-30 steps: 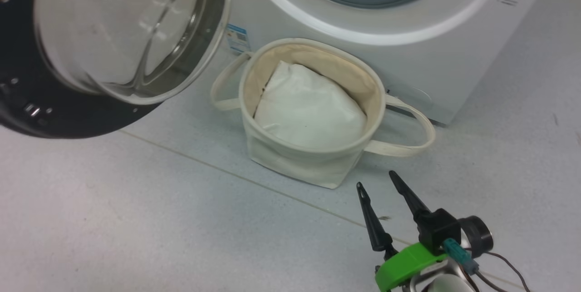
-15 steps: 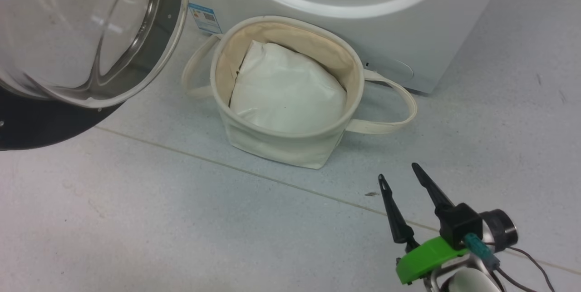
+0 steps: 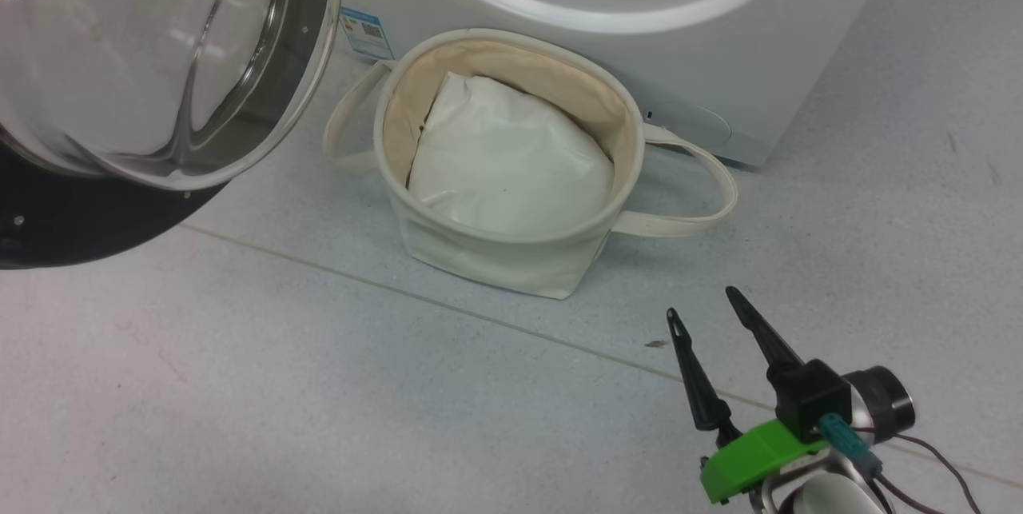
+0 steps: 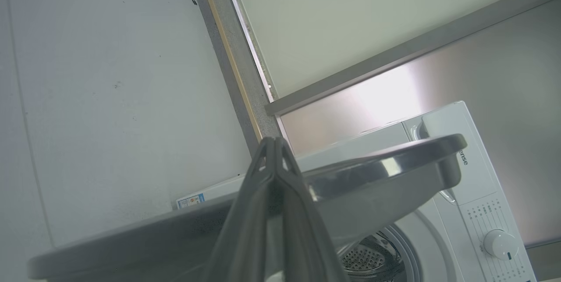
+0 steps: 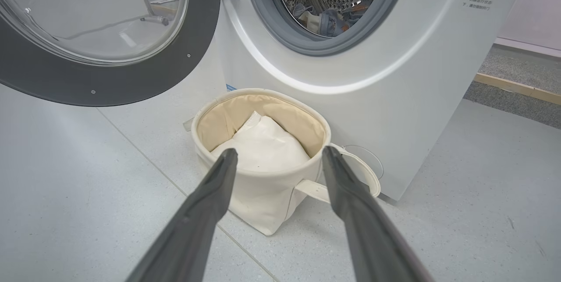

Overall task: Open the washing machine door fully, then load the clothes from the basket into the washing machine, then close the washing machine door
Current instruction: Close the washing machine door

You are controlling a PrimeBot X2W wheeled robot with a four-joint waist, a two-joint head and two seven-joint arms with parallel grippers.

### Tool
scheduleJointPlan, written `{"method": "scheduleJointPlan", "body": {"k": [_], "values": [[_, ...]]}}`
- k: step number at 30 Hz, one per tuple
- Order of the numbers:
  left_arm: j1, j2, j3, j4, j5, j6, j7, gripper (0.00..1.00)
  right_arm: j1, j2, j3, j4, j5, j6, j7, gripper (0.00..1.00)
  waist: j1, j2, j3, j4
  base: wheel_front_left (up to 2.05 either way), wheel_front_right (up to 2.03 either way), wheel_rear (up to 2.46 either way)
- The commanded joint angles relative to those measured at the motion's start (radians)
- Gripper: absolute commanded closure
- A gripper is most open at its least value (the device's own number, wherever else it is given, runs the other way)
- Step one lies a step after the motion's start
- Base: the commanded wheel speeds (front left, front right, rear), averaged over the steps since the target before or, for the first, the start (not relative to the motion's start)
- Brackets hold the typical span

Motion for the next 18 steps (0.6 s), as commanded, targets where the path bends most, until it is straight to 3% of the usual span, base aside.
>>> {"method": "scheduleJointPlan", "body": {"k": [1, 8, 18], "values": [[-0.015, 0.032, 0.001, -0.061, -0.012, -0.007, 0.027, 1.0, -0.004, -0.01, 0.028, -0.033, 0.001, 0.0, -0.008, 0.0, 0.0001, 0.0, 0.002, 0.003, 0.0, 0.0, 0.0], [0.033, -0.009, -0.042, -0.161, -0.061, -0.007, 0.141, 1.0, -0.008, 0.0, 0.029, -0.026, 0.008, 0.0, -0.009, 0.0, 0.0001, 0.0, -0.01, 0.005, 0.0, 0.0, 0.0], [0.205, -0.062, -0.093, -0.429, -0.126, -0.007, 0.294, 1.0, -0.011, 0.053, 0.027, 0.005, 0.031, 0.0, -0.012, 0.0, 0.0001, 0.0, -0.07, 0.001, 0.0, 0.0, 0.0]]}}
